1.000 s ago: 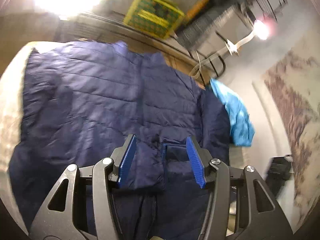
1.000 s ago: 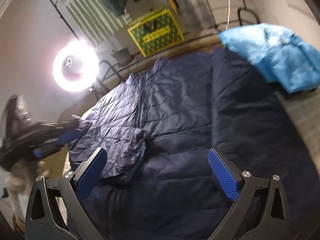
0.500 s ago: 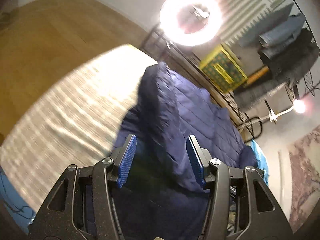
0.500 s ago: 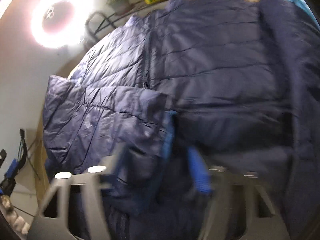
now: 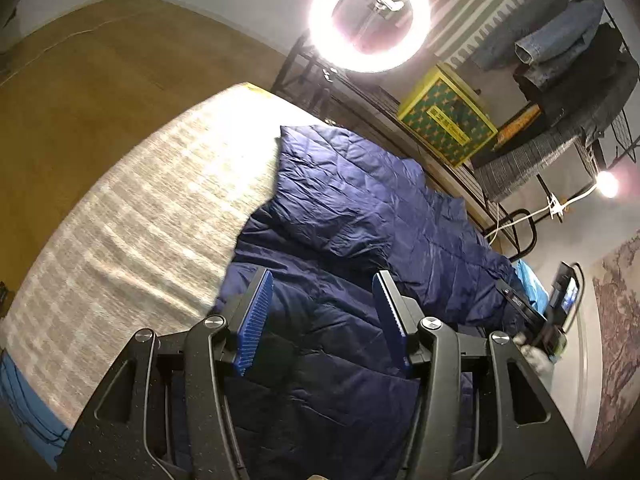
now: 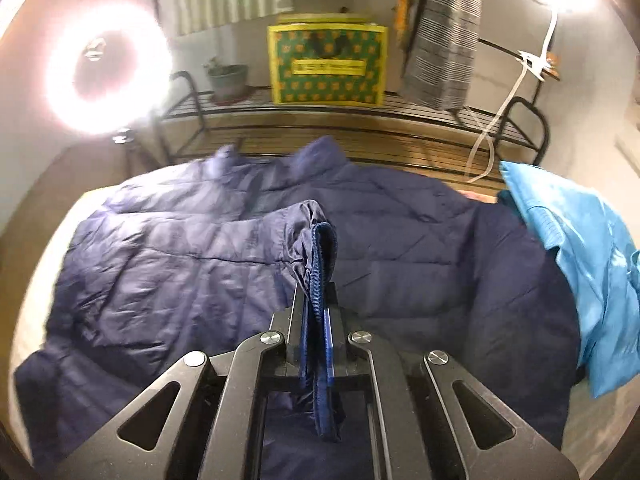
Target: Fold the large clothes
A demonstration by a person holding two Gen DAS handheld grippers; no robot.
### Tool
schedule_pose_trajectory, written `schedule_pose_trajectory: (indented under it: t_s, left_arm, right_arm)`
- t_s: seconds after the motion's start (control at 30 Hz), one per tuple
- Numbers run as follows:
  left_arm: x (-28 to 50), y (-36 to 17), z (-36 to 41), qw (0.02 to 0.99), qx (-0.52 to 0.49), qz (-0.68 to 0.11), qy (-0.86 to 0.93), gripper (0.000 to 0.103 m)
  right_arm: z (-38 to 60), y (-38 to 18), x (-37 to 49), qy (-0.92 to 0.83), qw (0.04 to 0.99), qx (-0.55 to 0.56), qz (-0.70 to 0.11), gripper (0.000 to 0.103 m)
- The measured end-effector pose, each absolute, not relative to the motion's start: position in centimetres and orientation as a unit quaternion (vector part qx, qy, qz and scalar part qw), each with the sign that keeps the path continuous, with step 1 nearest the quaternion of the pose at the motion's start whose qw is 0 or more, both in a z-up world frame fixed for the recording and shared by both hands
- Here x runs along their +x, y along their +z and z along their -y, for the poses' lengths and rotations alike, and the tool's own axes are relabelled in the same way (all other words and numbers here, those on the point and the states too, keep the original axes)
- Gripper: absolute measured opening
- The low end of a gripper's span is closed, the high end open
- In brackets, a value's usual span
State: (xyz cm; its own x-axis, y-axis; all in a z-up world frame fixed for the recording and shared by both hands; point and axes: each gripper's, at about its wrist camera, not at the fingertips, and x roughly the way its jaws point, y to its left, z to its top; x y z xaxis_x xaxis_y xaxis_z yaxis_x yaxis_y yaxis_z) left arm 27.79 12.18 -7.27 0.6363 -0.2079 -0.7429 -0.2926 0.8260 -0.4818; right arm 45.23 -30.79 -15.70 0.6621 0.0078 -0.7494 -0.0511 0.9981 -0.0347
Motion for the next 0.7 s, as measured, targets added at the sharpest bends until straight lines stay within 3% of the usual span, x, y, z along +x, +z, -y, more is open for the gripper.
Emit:
schedule_pose_trajectory:
  t_s: [0.23,0.4,0.47,0.53,0.6,0.7]
  left_arm:
    - [28.4,-7.2,-10.5,0.861,-0.272,-0.43,0.016,0.053]
    - [28.5,-7.0,-9.8,0.862,-0.265,-0.431,0.013,0.053]
    - [28.5,-7.0,-9.7,0.863,-0.265,-0.43,0.013,0.053]
    - [28.5,-6.7,-9.6,0.865,-0.261,-0.428,0.013,0.053]
    - [28.5,-6.4,-9.2,0.871,-0.248,-0.423,0.016,0.053]
    - [28.4,-5.8,-8.8,0.881,-0.225,-0.415,0.021,0.053]
  right_arm:
    - [32.4,-19.8,47.4,0.009,0.89,0.027,-0.455,0.005]
    - [32.8,-21.8,47.6,-0.015,0.878,-0.002,-0.479,0.007]
    - [32.9,-22.2,47.5,-0.022,0.876,-0.012,-0.482,0.013]
    - [32.9,-22.3,47.5,-0.031,0.875,-0.024,-0.483,0.028]
    - [33.1,-22.1,47.4,-0.037,0.874,-0.027,-0.484,0.036]
    - [33.5,-21.1,46.9,-0.026,0.878,-0.01,-0.478,0.042]
